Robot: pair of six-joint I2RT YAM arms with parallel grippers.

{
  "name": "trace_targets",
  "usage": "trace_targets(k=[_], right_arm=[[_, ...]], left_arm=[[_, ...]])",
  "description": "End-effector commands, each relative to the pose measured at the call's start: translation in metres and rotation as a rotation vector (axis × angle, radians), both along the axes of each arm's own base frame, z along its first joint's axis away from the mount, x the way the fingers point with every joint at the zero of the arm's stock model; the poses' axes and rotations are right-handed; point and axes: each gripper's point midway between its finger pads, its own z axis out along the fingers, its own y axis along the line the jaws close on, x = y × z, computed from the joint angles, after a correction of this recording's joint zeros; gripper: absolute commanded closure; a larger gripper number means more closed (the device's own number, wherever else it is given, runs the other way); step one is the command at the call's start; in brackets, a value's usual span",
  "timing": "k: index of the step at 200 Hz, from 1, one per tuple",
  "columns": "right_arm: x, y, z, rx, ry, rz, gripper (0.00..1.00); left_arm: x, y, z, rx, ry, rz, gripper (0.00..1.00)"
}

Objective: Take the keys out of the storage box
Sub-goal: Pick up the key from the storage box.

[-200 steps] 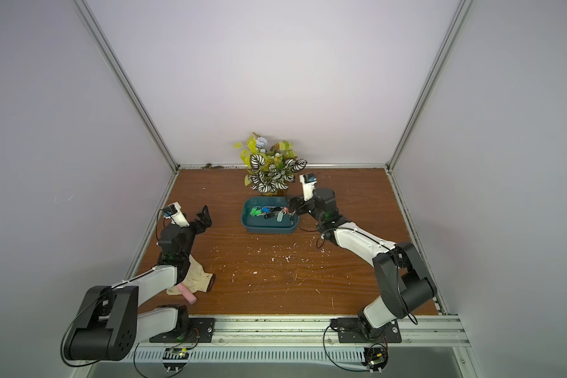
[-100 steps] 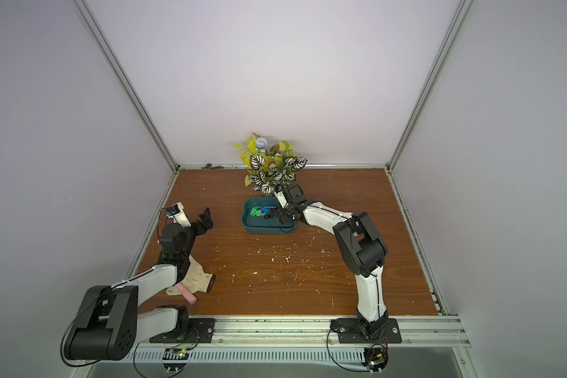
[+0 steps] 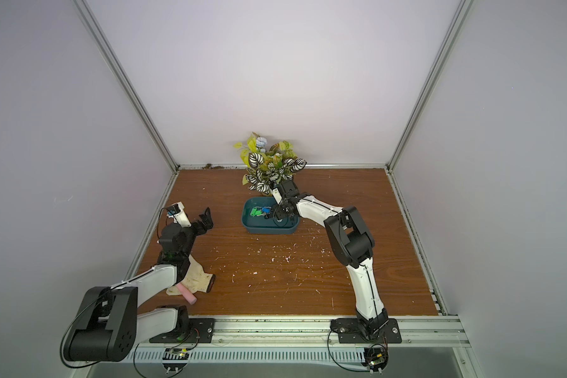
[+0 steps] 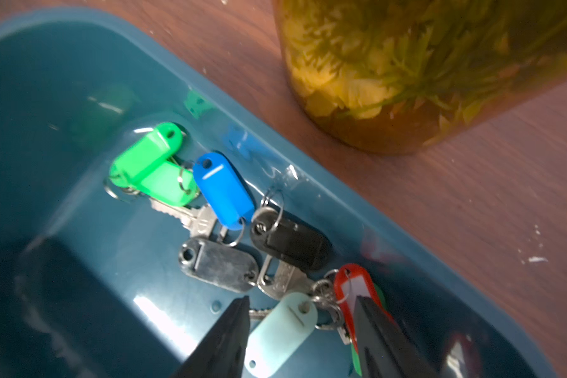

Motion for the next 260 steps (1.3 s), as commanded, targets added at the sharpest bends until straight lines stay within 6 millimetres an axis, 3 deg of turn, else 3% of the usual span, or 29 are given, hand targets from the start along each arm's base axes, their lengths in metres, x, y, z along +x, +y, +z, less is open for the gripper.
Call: trace_targets(k=[1,28,65,178,211,260], right_arm=[[0.006,0.017,0.017,0.106,-0.007,-0.001,0.41],[0.012,0.030,0.016,0.175,0.017,-0.048,0.44],[0.023,0.027,0.010,0.145,-0.006,-0.116,0.48],[0.034,0.045,0.002,0.193,0.005,-0.126,0.73],[0.034,0.047,0.001,0.193,0.007,-0.125,0.77],[0.035,0.044,0.007,0.183,-0.017,-0.135,0.92]], left_arm=[[0.001,0.001,0.003,0.008,-0.013,-0.002,0.00],[0.001,0.001,0.002,0.006,-0.012,-0.002,0.00],[-0.001,0.004,0.002,0.002,-0.013,0.019,0.00],[0.001,0.007,-0.002,-0.002,-0.001,0.035,0.00],[0.001,0.007,-0.003,-0.001,0.007,0.038,0.00],[0.001,0.008,-0.003,-0.001,0.007,0.040,0.00]])
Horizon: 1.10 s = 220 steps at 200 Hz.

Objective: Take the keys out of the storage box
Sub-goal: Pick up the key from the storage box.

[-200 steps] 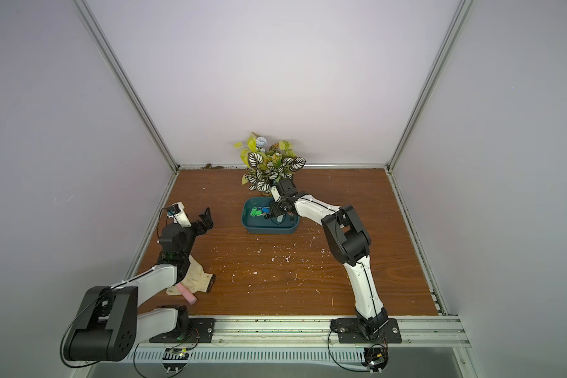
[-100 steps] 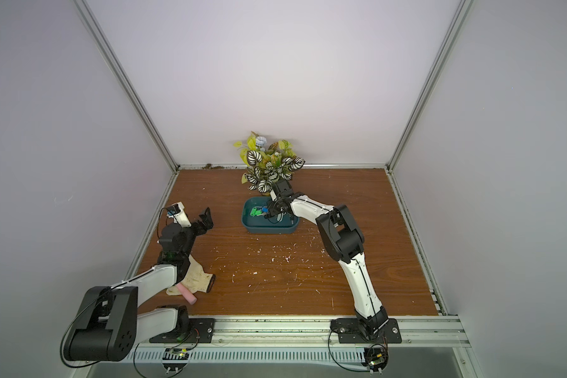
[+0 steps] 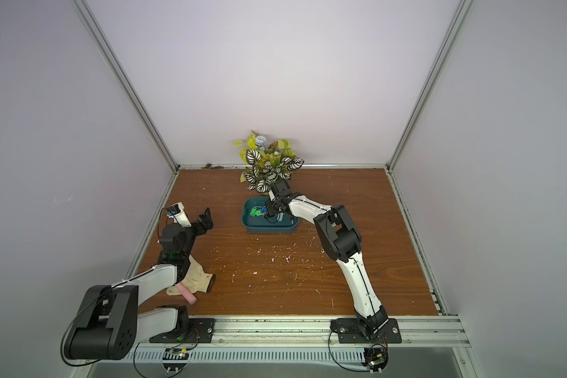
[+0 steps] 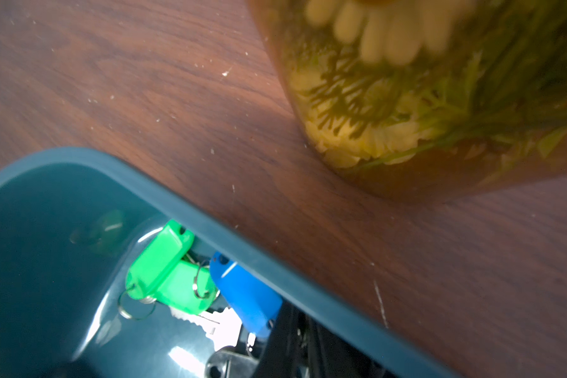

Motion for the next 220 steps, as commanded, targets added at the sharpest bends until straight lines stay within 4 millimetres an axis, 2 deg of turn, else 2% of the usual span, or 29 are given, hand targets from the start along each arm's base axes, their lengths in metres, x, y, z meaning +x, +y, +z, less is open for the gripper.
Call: trace_targets(k=[1,23,58,75,113,146,169,191,220], right_arm=[[0.009,0.006,0.023,0.024,-0.055,-0.013,0.92],[0.007,0.007,0.034,0.040,-0.079,-0.008,1.00],[-0.001,0.010,0.063,0.089,-0.119,0.028,1.00],[-0.011,0.013,0.079,0.128,-0.144,0.065,1.00],[-0.035,0.004,0.113,0.204,-0.218,0.112,1.00],[-0.057,-0.006,0.131,0.235,-0.277,0.156,1.00],[-0.072,-0.017,0.142,0.237,-0.315,0.175,1.00],[-0.087,-0.035,0.158,0.238,-0.368,0.158,1.00],[-0.112,-0.075,0.186,0.267,-0.451,0.065,1.00]], left_arm=[[0.001,0.004,0.001,-0.003,-0.004,0.017,0.00],[0.001,0.004,0.001,-0.003,-0.003,0.016,0.00],[0.001,0.003,0.000,-0.004,-0.001,0.012,0.00],[0.001,0.002,0.001,-0.006,-0.003,0.006,0.00],[0.002,0.000,0.002,-0.010,-0.008,-0.006,0.00],[0.001,-0.003,0.005,-0.019,-0.018,-0.023,0.00],[0.000,-0.007,0.008,-0.028,-0.032,-0.046,0.00],[0.000,-0.017,0.015,-0.040,-0.055,-0.095,0.00],[0.005,-0.039,0.022,-0.048,-0.069,-0.193,0.00]])
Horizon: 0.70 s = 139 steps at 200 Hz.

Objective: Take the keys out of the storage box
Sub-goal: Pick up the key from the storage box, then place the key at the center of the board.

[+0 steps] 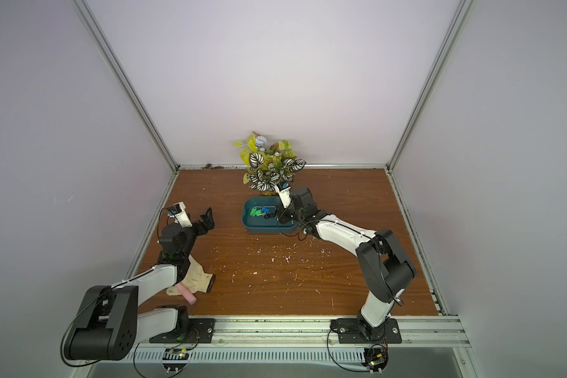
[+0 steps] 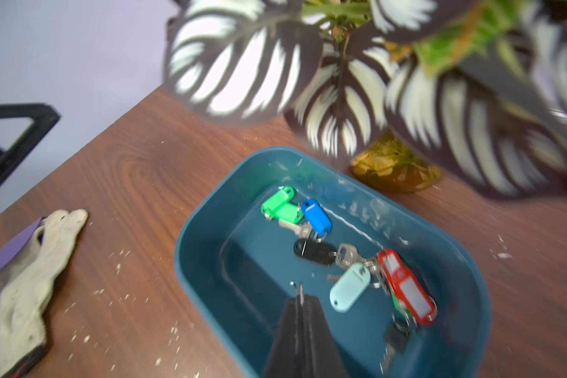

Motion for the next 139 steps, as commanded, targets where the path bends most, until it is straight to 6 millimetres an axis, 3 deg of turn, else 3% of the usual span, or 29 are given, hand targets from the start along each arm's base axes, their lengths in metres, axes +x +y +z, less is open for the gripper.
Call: trace_targets(k=[1,26,40,56,73,99,139], right_arm=[[-0.010,-0.025,0.061,0.091,-0.167,-0.070,1.00],[-0.030,-0.072,0.074,0.103,-0.202,-0.220,1.00],[-0.040,-0.098,0.070,0.085,-0.195,-0.308,1.00],[-0.054,-0.119,0.056,0.063,-0.160,-0.375,1.00],[-0.068,-0.133,0.034,0.047,-0.106,-0.401,1.00],[-0.088,-0.122,-0.001,0.064,-0.004,-0.310,1.00],[-0.119,-0.068,-0.045,0.096,0.151,0.010,1.00]], left_arm=[[0.005,-0.023,0.018,-0.019,-0.052,-0.105,0.00],[0.010,-0.053,0.020,-0.032,-0.039,-0.181,0.00],[0.013,-0.082,0.020,-0.001,-0.016,-0.240,0.00],[0.014,-0.111,0.022,0.023,0.005,-0.303,0.00],[0.011,-0.128,0.029,0.039,-0.002,-0.333,0.00],[0.008,-0.154,0.035,0.125,0.017,-0.365,0.00],[0.007,-0.187,0.030,0.146,0.043,-0.442,0.00]])
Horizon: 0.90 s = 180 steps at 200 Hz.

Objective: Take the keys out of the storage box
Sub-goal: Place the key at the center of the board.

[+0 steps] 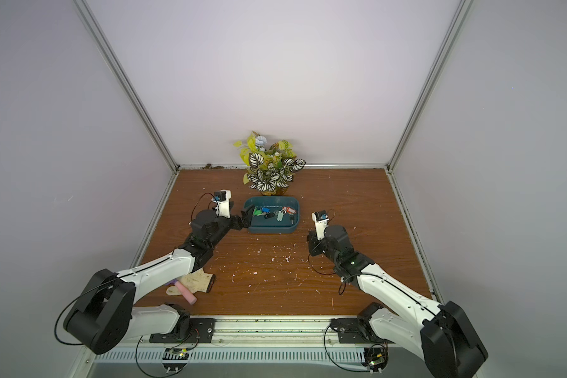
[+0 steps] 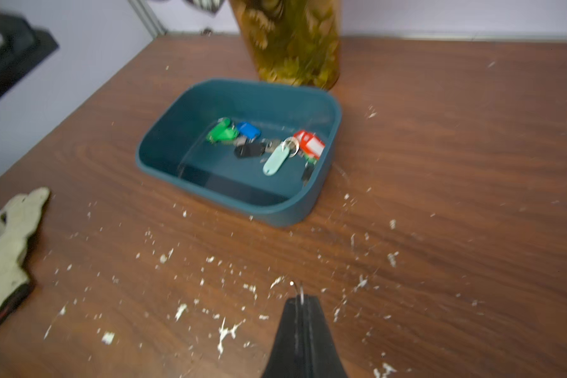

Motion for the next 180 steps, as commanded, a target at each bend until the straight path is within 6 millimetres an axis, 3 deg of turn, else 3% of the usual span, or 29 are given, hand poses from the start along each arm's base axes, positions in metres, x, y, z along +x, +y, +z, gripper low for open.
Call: trace_targets(k=[1,32,68,104,121,144,166,180], right_arm=[[-0.018,0.040,-0.003,0.097,0.059,0.206,1.00],[-0.027,0.058,-0.027,0.072,0.127,0.301,1.00],[-0.023,0.064,-0.039,0.066,0.144,0.318,1.00],[-0.015,0.066,-0.065,0.031,0.210,0.284,0.99],[-0.009,0.066,-0.066,0.016,0.204,0.268,0.98],[0.003,0.065,-0.059,0.005,0.168,0.229,0.90],[0.012,0.064,-0.053,-0.021,0.141,0.209,0.74],[0.016,0.061,-0.044,-0.035,0.106,0.196,0.59]], left_arm=[[0.002,-0.013,-0.012,0.063,0.037,-0.015,0.00],[0.008,-0.033,-0.025,0.090,0.087,-0.047,0.00],[0.019,-0.046,-0.036,0.104,0.137,-0.072,0.00],[0.032,-0.053,-0.052,0.143,0.188,-0.075,0.00],[0.037,-0.056,-0.058,0.163,0.208,-0.078,0.00],[0.044,-0.061,-0.069,0.191,0.242,-0.084,0.00],[0.051,-0.071,-0.089,0.216,0.300,-0.120,0.00],[0.054,-0.078,-0.101,0.229,0.339,-0.141,0.00]])
